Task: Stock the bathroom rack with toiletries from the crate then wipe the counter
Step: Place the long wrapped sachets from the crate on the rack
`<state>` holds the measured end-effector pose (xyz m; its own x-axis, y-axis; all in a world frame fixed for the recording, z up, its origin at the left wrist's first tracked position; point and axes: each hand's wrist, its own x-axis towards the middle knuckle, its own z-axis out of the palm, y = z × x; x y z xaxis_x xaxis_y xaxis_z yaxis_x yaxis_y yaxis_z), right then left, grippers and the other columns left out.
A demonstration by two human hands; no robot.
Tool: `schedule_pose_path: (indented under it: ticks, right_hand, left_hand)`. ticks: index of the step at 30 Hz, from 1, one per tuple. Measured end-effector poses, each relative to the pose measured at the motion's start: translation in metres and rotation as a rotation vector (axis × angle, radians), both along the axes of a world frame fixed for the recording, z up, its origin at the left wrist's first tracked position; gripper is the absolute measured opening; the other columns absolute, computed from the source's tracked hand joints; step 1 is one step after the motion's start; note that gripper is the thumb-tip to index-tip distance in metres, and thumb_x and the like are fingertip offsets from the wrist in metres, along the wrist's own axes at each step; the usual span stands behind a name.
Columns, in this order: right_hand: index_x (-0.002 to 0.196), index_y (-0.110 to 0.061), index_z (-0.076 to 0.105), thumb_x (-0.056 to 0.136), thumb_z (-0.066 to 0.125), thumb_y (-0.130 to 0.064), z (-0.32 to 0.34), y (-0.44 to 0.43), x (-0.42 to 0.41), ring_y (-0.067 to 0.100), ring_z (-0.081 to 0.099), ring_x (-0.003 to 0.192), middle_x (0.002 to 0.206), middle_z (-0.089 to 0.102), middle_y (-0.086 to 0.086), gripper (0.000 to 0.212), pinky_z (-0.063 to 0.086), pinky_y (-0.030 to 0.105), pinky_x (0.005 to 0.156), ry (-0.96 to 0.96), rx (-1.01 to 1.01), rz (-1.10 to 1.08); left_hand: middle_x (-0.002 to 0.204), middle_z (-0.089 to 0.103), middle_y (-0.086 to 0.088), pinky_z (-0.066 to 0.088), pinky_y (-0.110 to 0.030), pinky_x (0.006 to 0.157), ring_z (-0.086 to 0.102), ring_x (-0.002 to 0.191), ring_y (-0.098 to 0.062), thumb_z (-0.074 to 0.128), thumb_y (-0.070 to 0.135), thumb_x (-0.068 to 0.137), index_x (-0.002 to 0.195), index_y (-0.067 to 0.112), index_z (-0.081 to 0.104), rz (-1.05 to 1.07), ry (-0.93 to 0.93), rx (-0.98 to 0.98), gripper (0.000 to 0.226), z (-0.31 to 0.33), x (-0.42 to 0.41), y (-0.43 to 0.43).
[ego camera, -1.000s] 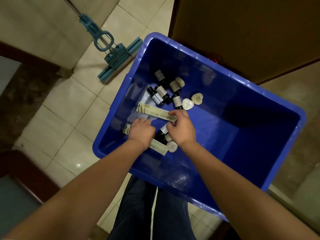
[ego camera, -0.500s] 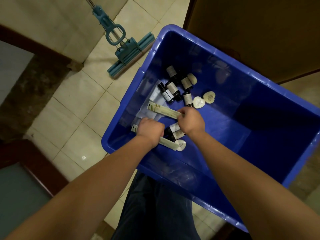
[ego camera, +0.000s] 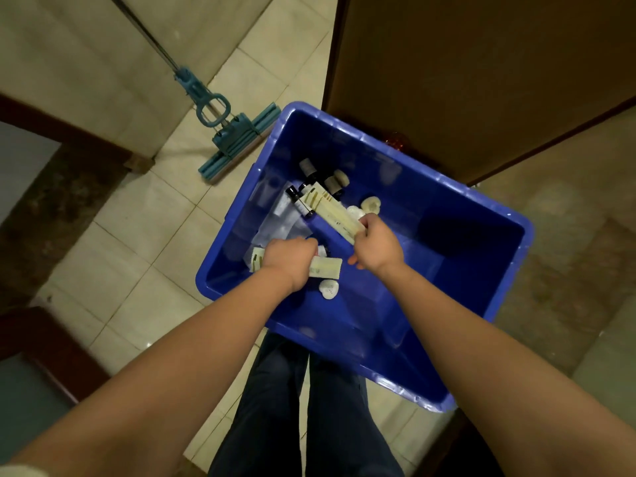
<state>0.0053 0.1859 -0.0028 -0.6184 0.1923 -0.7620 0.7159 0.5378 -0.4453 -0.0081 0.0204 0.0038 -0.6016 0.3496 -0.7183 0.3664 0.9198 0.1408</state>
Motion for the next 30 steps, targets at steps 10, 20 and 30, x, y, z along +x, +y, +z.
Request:
schedule_pose_path:
  ticks: [10, 20, 30]
  right_hand:
    - [0.11, -0.011, 0.05, 0.088, 0.048, -0.018, 0.096, 0.028, 0.017, 0.015, 0.049, 0.049, 0.07, 0.05, 0.007, 0.024, 0.055, 0.029, 0.051, -0.107, -0.376, -0.359]
    - [0.103, -0.005, 0.055, 0.099, 0.036, -0.032, 0.156, 0.053, 0.048, 0.018, 0.049, 0.043, 0.046, 0.047, 0.004, 0.033, 0.052, 0.031, 0.051, -0.135, -0.492, -0.361]
    - [0.118, -0.012, 0.052, 0.104, 0.039, -0.019, 0.207, 0.055, 0.077, 0.012, 0.047, 0.052, 0.106, 0.072, 0.012, 0.021, 0.053, 0.03, 0.055, 0.122, -0.488, -0.47]
  left_hand:
    - [0.124, 0.054, -0.01, 0.041, -0.037, 0.073, 0.057, 0.103, -0.031, 0.042, 0.012, 0.097, 0.122, 0.013, 0.05, 0.214, -0.061, 0.019, 0.026, 0.083, -0.002, 0.026]
    - [0.109, 0.055, -0.032, 0.044, -0.042, 0.083, 0.059, 0.093, -0.036, 0.026, 0.048, 0.103, 0.108, 0.001, 0.057, 0.622, -0.228, 0.28, 0.057, 0.139, 0.001, 0.04]
    - [0.067, 0.046, -0.004, 0.027, -0.023, 0.044, 0.035, 0.049, -0.015, 0.039, 0.026, 0.101, 0.086, 0.01, 0.051, 0.715, -0.395, 0.483, 0.025, 0.169, -0.019, 0.062]
